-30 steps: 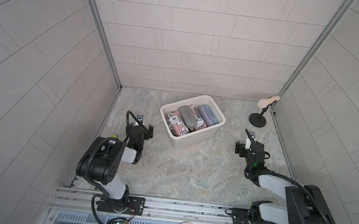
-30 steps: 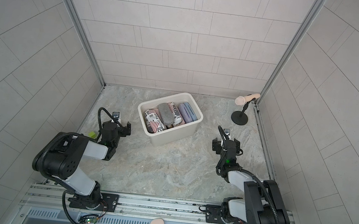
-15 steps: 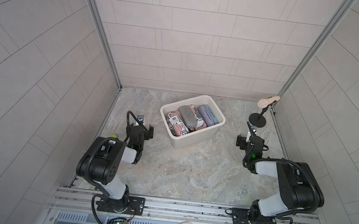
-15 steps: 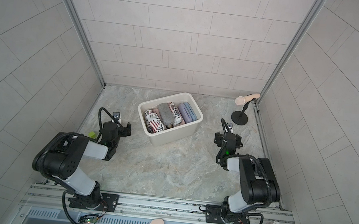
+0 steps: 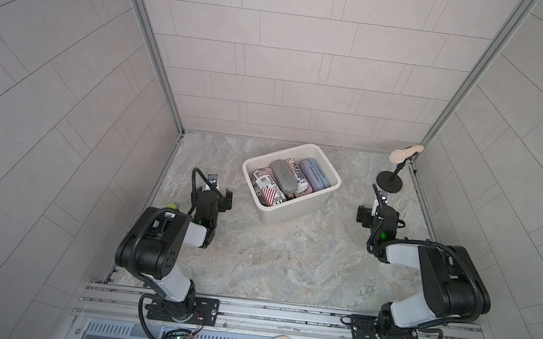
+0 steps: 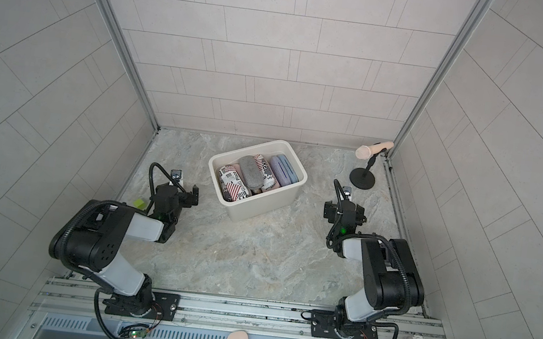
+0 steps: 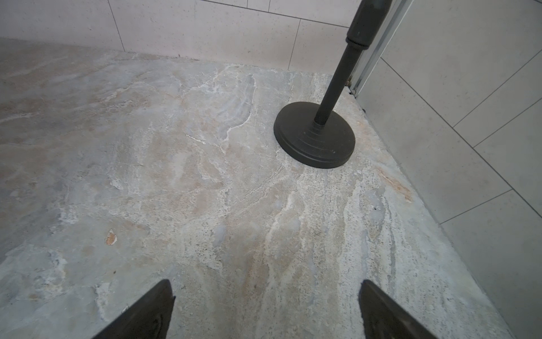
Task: Put the glasses cases into the storage boxes
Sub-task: Reset both arms
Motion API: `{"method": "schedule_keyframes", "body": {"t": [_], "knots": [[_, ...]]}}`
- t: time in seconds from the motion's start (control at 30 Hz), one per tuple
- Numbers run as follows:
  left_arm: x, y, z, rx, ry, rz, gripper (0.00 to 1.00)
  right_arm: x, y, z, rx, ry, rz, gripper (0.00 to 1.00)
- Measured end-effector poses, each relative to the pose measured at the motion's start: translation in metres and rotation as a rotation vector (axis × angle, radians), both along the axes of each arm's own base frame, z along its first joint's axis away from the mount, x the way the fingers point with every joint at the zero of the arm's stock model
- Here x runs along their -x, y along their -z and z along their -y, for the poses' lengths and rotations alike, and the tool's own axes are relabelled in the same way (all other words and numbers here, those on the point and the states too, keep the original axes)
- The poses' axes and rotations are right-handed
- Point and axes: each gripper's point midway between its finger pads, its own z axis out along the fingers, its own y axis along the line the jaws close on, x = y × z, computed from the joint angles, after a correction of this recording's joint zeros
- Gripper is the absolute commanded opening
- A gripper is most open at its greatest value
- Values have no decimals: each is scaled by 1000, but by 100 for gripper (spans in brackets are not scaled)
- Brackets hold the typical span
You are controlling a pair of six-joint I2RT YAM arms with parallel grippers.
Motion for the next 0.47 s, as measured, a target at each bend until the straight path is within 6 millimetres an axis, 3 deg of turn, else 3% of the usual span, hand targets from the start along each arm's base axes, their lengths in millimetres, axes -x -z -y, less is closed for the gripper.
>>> {"method": "schedule_keyframes", "body": {"t": [0.47], "knots": [[-4, 0, -3, 14, -1, -7, 100, 0, 0, 0, 1, 1, 0, 100]]}}
